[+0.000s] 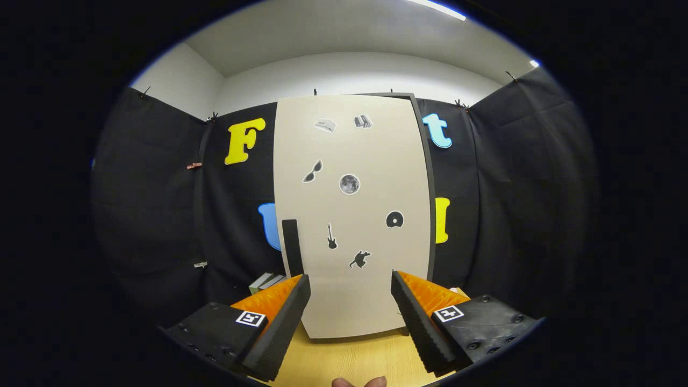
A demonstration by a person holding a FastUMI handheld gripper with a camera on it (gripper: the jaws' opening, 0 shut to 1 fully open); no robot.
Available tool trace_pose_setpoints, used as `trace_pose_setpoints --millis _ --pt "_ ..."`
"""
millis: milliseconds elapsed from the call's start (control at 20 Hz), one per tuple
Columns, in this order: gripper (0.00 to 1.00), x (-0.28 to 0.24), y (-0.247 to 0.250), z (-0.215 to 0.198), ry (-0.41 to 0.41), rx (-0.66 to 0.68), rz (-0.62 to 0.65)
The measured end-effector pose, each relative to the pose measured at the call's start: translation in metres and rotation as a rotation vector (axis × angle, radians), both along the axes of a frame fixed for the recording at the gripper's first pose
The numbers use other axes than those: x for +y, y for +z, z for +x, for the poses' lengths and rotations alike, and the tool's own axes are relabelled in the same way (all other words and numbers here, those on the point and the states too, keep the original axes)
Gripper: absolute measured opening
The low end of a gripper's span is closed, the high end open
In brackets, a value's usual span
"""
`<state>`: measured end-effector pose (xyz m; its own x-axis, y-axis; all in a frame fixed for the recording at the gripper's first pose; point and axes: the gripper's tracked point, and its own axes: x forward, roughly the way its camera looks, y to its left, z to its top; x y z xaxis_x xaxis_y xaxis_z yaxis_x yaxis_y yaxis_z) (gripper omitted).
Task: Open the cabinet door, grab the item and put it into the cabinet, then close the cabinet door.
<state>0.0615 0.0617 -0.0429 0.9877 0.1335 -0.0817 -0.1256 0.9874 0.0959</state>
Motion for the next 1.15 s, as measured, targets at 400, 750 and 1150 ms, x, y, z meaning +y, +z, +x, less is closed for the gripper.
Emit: trace_pose_setpoints --millis 400,750,1150 --pt "0.97 0.0019 0.001 -0.0004 0.004 -0.003 -0.003" --pt "0.97 0.0025 -0.0007 0.0008 0.002 -0.004 -0.009" --pt "0.97 0.0072 0.0017 0.0015 0.011 -0.013 -0.015"
